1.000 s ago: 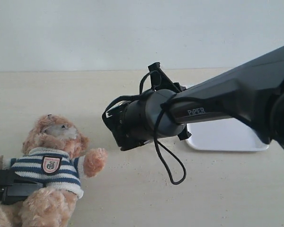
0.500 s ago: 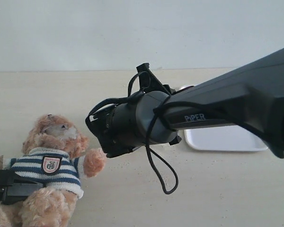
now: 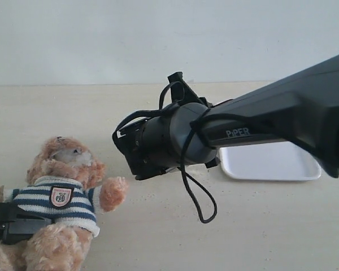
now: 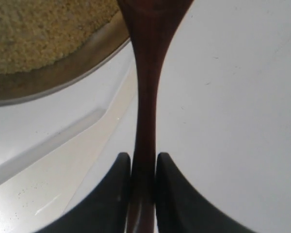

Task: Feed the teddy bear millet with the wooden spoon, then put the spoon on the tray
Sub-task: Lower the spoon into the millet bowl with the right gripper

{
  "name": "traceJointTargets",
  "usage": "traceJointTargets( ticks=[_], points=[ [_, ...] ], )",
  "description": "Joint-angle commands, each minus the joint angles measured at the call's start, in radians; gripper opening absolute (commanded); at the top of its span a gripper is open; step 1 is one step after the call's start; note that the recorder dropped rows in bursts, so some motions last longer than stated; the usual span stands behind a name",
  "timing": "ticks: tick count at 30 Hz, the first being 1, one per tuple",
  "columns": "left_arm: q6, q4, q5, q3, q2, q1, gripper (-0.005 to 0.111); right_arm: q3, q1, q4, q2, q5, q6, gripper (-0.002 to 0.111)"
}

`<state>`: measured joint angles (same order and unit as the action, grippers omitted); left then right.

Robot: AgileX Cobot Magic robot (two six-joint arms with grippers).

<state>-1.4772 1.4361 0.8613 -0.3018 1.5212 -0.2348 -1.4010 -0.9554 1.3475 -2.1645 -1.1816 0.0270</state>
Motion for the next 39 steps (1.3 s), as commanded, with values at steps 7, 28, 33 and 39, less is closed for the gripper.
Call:
traceJointTargets(
  ticks=[7,28,33,39],
  points=[
    [-0.008,0.008,0.023,0.001,-0.001,-0.001,0.007,0.001,0.009,0.001,-0.043,0.013,0.014,0.014],
    [-0.008,0.008,0.023,0.001,-0.001,-0.001,0.007,-0.194,0.009,-0.442,-0.041,-0.004,0.166,0.014],
    [-0.008,0.008,0.023,0.001,-0.001,-0.001,0.007,-0.195,0.009,-0.468,-0.041,-0.039,0.166,0.014],
    [-0.008,0.008,0.025,0.001,-0.001,-0.001,0.007,-0.206,0.011,-0.508,-0.016,-0.037,0.155,0.014]
  ],
)
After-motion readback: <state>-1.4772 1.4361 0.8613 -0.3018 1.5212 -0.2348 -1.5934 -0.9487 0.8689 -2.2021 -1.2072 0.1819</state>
